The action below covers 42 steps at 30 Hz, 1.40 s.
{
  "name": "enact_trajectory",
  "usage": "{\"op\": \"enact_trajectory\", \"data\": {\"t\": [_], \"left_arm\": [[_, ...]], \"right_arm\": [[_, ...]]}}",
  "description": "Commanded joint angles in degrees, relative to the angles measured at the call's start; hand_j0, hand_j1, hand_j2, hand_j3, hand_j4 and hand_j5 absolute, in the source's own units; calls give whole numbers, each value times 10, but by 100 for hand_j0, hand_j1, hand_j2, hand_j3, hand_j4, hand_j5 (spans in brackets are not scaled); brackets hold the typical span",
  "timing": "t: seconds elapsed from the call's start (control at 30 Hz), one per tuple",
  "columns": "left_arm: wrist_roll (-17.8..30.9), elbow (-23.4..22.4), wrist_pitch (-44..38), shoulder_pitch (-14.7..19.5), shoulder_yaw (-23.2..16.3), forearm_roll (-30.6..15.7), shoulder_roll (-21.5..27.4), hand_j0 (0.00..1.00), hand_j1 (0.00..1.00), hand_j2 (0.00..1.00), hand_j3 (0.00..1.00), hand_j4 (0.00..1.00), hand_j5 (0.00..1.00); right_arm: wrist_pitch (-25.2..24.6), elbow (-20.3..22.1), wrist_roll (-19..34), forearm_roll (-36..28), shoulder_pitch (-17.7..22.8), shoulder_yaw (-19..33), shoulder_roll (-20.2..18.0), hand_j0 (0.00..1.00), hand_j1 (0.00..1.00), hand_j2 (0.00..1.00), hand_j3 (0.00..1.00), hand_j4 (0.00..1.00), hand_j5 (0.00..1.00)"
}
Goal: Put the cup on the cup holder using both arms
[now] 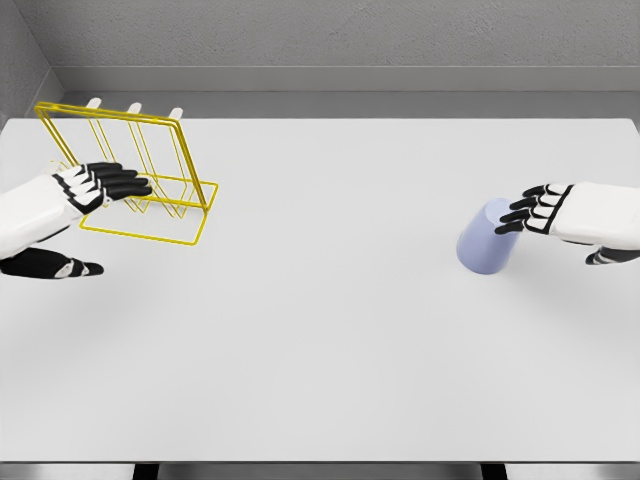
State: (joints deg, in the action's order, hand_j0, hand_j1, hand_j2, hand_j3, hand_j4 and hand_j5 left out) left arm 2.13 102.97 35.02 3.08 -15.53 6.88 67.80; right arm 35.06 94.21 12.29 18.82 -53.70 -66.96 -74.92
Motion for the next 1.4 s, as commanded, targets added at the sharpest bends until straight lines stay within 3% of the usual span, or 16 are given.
{"op": "enact_trajectory", "data": {"t": [0.0, 0.13, 0.17, 0.27, 0.4, 0.47, 0.53, 0.67, 0.77, 0.9, 1.03, 1.37], "left_arm": [[0, 0, 0, 0, 0, -2, -1, 100, 100, 100, 100, 100, 100], [0, 1, 0, 10, 1, -3, -23, 100, 100, 100, 100, 100, 100], [0, 1, 0, 10, 0, -2, -27, 100, 100, 100, 100, 100, 100], [0, 1, 0, 9, 0, -3, -36, 100, 100, 100, 100, 100, 100], [-4, 2, 0, 7, -1, -6, -36, 100, 100, 100, 100, 100, 100], [-5, 2, 0, 8, -17, -69, -31, 100, 100, 100, 100, 100, 100], [-6, 2, 0, 9, -43, -140, -30, 100, 100, 100, 100, 100, 100], [-7, 2, 0, 8, -96, -211, -35, 100, 100, 100, 100, 100, 100], [-7, 2, 0, 9, -141, -224, -36, 100, 100, 100, 100, 100, 100], [-8, 2, 0, 10, -162, -225, -38, 100, 100, 100, 100, 100, 100], [-8, 2, 0, 10, -214, -224, -51, 100, 100, 100, 100, 100, 100], [-1, 2, 0, 26, -217, -202, -69, 100, 100, 100, 100, 100, 100]], "right_arm": [[-1, 0, -1, -4, 0, 1, -1, 100, 100, 100, 100, 100, 100], [-1, 13, -2, -3, 0, 1, 5, 100, 100, 100, 100, 100, 100], [-1, 9, 0, 0, -1, 2, 23, 100, 100, 100, 100, 100, 100], [-1, -90, 2, -1, -16, 4, 102, 100, 100, 100, 100, 100, 100], [-1, -119, 41, -5, -33, 10, 134, 100, 100, 100, 100, 100, 100], [-1, -170, 42, -2, -33, 8, 169, 100, 100, 100, 100, 100, 100], [-1, -183, 45, 0, -33, 4, 171, 100, 100, 100, 100, 100, 100], [-1, -241, 77, 1, -44, 5, 210, 100, 100, 100, 100, 100, 100], [-1, -237, 83, 2, -44, 3, 217, 100, 100, 100, 100, 100, 100], [-1, -233, 90, 3, -40, -1, 215, 100, 100, 100, 100, 100, 100], [-1, -225, 92, 4, -41, -11, 210, 100, 100, 100, 100, 100, 100], [-1, -169, 105, 5, -42, -13, 195, 100, 100, 100, 100, 100, 100]]}}
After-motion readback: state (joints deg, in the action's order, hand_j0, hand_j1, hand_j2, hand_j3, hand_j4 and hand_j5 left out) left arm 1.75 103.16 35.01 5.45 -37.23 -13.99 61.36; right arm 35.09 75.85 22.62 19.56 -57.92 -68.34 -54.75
